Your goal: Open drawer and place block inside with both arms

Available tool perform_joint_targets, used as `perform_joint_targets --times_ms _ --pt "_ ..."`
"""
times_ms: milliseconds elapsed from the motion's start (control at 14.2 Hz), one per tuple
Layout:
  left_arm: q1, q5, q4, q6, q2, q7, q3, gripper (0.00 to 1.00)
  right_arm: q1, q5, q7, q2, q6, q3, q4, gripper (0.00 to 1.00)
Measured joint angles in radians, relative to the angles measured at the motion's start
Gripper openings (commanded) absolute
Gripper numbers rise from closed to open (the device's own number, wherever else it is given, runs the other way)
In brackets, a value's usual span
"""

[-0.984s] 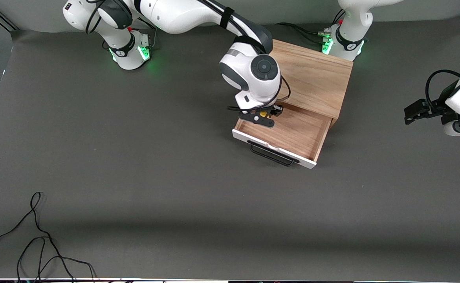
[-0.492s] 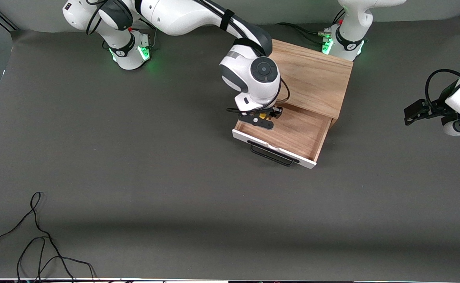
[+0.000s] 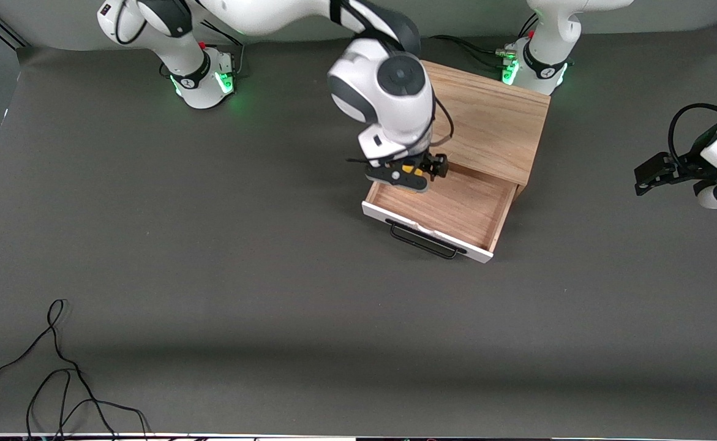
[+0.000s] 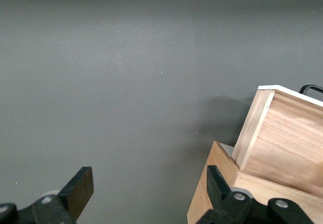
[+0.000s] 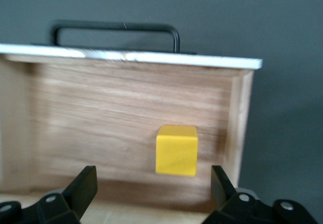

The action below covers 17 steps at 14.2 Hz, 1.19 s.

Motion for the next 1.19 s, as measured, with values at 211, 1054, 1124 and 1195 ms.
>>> perform_joint_targets --times_ms 211,1054,1124,1195 --pt "-0.001 0.0 0.004 -0.004 0.0 0.01 0.0 1.0 -0.056 -0.008 -0.012 -0.11 -0.062 -0.002 -0.001 1.0" --pt "-0.005 -0.006 0.012 -0.037 -0.002 0.042 0.0 1.0 -0.651 -0.014 -0.837 -0.665 -0.094 -0.047 -0.559 1.0" --pt "-0.005 -0.007 0.012 -0.038 -0.002 0.042 0.0 1.0 -0.667 -0.014 -0.913 -0.703 -0.093 -0.085 -0.607 1.0" --pt "-0.005 -0.008 0.012 -0.038 -0.002 0.042 0.0 1.0 -0.673 -0.014 -0.986 -0.734 -0.091 -0.124 -0.653 1.0"
